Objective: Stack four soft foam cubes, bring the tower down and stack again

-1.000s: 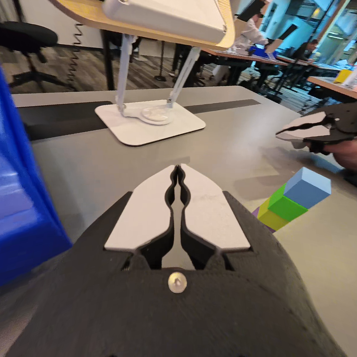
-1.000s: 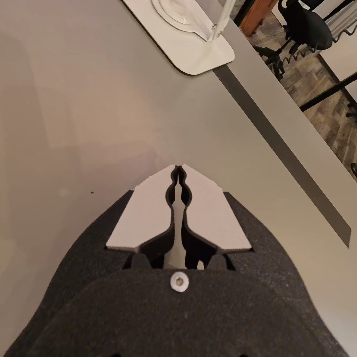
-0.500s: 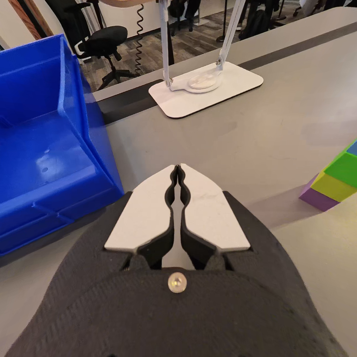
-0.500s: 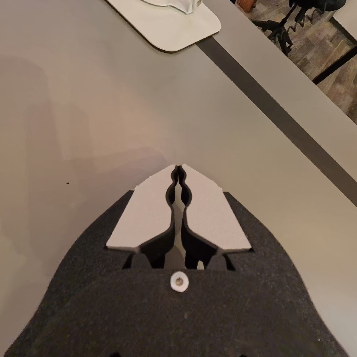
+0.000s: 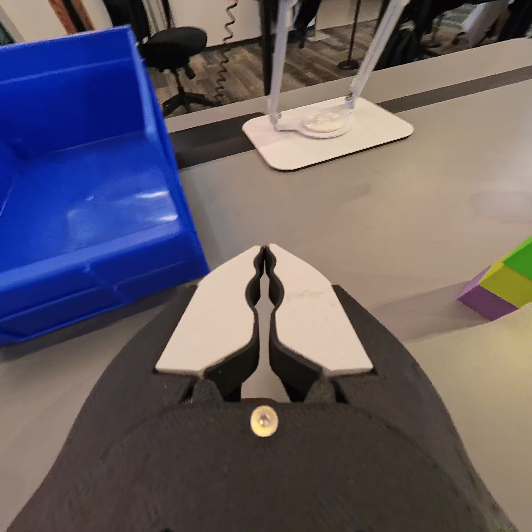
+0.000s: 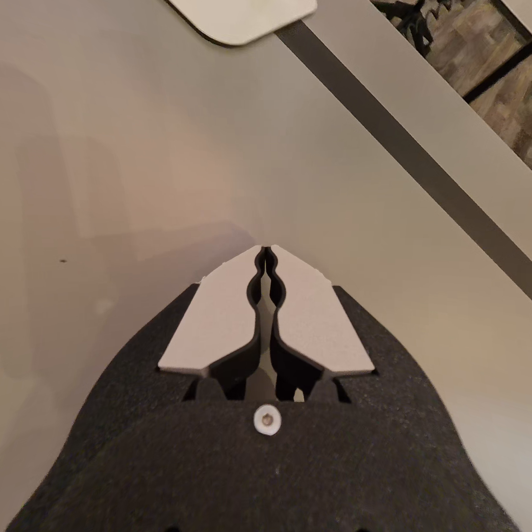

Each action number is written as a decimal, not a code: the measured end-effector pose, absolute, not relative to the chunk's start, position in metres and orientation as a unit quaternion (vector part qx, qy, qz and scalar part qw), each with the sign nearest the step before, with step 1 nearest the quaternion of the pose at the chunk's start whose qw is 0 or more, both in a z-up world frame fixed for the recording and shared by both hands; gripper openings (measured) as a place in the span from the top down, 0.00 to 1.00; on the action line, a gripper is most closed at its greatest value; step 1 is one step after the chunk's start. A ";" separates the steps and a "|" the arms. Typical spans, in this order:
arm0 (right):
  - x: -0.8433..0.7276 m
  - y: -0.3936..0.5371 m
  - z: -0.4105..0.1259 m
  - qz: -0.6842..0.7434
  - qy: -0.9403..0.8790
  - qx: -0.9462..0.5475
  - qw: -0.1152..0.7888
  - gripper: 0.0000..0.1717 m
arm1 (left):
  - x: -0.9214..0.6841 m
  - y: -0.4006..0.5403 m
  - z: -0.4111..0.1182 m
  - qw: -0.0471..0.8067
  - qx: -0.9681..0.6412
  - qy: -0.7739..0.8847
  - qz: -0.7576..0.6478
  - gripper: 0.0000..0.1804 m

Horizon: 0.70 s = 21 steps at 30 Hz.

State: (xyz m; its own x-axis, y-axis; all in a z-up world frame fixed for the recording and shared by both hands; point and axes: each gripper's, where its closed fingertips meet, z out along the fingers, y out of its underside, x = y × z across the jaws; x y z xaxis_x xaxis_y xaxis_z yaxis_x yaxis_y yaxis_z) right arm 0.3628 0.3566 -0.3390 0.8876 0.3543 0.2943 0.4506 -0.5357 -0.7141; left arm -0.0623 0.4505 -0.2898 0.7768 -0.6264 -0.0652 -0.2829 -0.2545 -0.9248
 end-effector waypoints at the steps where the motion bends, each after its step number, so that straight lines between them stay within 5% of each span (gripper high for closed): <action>1: 0.373 0.356 -0.339 -0.069 -0.217 -0.879 0.419 1.00 | -0.069 0.449 -0.291 0.532 -0.783 0.278 -0.160 1.00; 10: 0.404 0.353 -0.335 -0.017 -0.125 -0.895 0.427 1.00 | -0.084 0.431 -0.314 0.476 -0.842 0.231 -0.103 1.00; 21: 0.405 0.352 -0.339 -0.025 -0.130 -0.899 0.417 1.00 | 0.116 0.365 -0.330 0.382 -0.820 0.370 -0.214 1.00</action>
State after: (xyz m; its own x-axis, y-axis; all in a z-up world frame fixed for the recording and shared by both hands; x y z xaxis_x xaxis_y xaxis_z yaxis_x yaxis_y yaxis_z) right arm 0.4051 0.3520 -0.3390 0.9651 0.2128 0.1527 0.2540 -0.6179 -0.7441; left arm 0.1163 0.3654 -0.3300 0.6353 -0.7692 0.0685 -0.4429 -0.4356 -0.7836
